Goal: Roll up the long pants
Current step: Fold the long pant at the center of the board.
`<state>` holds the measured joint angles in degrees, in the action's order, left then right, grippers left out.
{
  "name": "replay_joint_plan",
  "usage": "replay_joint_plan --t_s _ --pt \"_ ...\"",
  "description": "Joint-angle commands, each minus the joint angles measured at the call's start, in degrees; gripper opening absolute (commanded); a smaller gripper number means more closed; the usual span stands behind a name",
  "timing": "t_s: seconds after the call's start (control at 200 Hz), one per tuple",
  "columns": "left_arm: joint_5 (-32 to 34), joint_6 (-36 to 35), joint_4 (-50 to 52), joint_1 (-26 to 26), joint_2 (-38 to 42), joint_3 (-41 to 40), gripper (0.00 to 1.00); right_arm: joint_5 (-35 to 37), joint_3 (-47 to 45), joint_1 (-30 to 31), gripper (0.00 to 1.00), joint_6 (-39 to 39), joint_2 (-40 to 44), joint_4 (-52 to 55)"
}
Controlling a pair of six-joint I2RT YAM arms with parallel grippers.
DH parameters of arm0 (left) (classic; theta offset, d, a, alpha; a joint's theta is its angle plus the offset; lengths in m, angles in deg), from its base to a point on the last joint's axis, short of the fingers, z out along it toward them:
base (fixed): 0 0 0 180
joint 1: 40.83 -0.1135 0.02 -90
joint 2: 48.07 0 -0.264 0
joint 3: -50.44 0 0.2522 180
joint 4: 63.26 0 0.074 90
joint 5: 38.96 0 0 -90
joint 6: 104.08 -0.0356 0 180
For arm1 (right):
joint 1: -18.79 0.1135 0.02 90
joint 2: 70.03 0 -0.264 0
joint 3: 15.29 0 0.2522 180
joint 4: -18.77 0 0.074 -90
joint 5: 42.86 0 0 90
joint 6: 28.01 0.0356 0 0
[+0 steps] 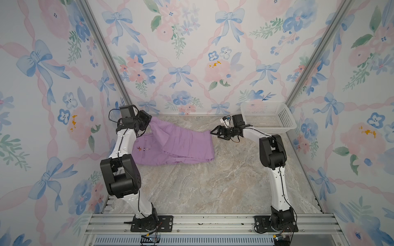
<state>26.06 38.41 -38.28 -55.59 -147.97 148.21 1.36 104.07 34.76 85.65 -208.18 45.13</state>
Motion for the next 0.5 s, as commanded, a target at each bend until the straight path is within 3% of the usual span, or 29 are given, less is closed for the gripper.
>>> replay_joint_plan --t_s 0.0,0.215,0.495 --pt "1.00 -0.37 2.76 0.03 2.67 3.45 0.00 0.71 -1.11 0.56 0.98 1.52 -4.78 1.83" --pt "3.01 -0.71 7.34 0.22 4.19 7.55 0.00 -2.05 -1.52 0.62 0.98 4.14 -6.75 -2.34" --pt "5.82 -1.89 9.63 0.04 5.59 5.86 0.00 -3.70 -1.09 0.64 0.98 5.44 -8.16 -4.43"
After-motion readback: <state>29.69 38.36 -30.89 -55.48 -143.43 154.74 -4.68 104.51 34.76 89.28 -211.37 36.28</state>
